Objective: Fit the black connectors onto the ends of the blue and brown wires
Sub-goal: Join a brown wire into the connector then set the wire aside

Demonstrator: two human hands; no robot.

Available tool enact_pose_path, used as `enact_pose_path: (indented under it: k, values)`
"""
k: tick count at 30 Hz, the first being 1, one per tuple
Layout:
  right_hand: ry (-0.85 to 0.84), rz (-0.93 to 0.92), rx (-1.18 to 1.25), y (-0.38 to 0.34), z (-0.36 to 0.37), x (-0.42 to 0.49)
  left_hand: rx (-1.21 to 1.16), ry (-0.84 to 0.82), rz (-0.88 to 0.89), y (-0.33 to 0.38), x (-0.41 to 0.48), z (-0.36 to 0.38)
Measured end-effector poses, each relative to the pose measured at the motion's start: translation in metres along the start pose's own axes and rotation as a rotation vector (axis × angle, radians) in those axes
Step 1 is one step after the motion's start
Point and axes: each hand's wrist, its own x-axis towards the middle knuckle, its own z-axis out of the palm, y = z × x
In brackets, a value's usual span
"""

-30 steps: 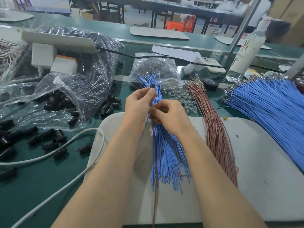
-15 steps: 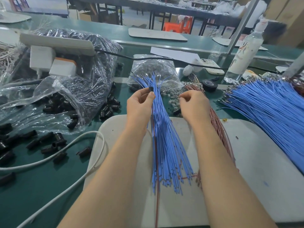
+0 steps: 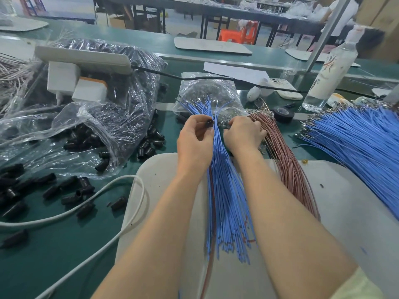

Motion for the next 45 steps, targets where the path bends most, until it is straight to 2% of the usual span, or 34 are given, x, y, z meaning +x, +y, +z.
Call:
enact_pose_path:
  k: [6, 9, 12, 15, 19, 26, 33, 45]
  values:
    - [0.086, -0.006, 0.069, 0.002, 0.002, -0.005, 0.003, -0.027, 0.016, 0.001, -0.002, 0.001]
    - [0.163, -0.048, 0.291, 0.010, -0.009, -0.009, 0.012, -0.039, 0.019, 0.002, -0.003, 0.001]
    - [0.092, -0.103, 0.653, 0.014, -0.025, -0.021, 0.015, -0.060, 0.015, 0.003, -0.004, 0.002]
    - [-0.045, -0.093, 0.806, 0.016, -0.036, -0.037, 0.025, -0.085, 0.030, 0.005, -0.004, 0.002]
    - [-0.063, -0.106, 0.775, 0.020, -0.032, -0.053, 0.012, -0.135, 0.046, 0.011, -0.008, 0.003]
    - [0.084, -0.233, 0.703, 0.019, -0.022, -0.060, 0.020, -0.209, 0.049, 0.013, -0.010, 0.003]
    - [0.166, -0.276, 0.678, 0.019, -0.020, -0.060, 0.002, -0.229, 0.073, 0.016, -0.011, 0.003]
    - [0.186, -0.331, 0.660, 0.020, -0.019, -0.061, -0.046, -0.236, 0.071, 0.018, -0.015, 0.003]
